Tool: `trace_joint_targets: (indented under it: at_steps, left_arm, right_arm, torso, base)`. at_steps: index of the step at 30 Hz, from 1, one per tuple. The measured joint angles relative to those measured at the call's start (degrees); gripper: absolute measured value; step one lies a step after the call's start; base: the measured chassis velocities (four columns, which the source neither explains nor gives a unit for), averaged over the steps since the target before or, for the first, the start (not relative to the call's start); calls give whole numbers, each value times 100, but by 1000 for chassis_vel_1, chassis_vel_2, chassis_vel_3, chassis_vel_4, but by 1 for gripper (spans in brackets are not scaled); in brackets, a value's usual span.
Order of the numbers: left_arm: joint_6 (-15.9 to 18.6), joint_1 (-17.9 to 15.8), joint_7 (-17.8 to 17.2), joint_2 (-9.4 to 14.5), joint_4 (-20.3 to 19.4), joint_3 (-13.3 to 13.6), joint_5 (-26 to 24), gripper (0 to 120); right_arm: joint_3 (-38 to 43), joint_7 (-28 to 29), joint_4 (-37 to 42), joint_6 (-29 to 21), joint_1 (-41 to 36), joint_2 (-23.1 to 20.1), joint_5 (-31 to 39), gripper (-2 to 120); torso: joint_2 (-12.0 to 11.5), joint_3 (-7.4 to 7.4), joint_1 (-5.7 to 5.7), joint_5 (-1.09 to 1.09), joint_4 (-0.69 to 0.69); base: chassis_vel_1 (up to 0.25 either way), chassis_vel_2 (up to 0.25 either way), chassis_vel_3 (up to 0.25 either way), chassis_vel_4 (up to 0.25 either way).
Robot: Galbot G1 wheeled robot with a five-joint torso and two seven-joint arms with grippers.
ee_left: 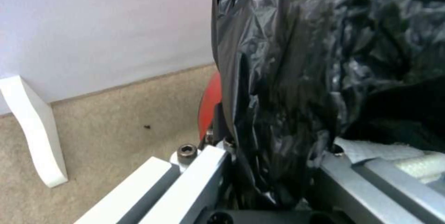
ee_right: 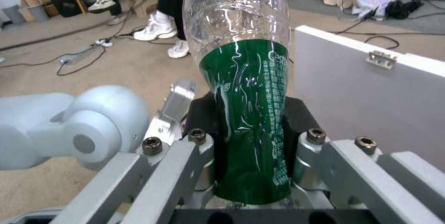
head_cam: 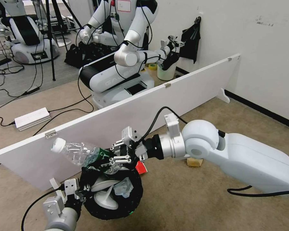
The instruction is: Pick up the trash bin, then pick up the garbage from the floor and place it into the trash bin.
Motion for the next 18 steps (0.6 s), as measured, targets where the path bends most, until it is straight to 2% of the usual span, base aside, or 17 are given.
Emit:
trace_joint_targets:
  at_steps: [7, 10, 18]
  left_arm:
    - [68, -157, -181, 54, 30, -72, -187, 0]
    - [120, -254, -365, 90, 61, -90, -326, 0]
    - [150, -316, -480, 96, 106, -127, -422, 0]
  right_arm:
    - [-12, -20, -107, -3, -125, -35, -99, 19]
    - [-14, -27, -146, -5, -192, -51, -141, 19]
    - [-47, -56, -218, -5, -226, -47, -186, 19]
  torso:
    - [0, 0, 0, 1, -2]
    - [0, 0, 0, 1, -1]
    - [0, 0, 0, 1, 0]
  base:
    - [0, 0, 0, 0]
    - [0, 0, 0, 0]
    - [0, 0, 0, 0]
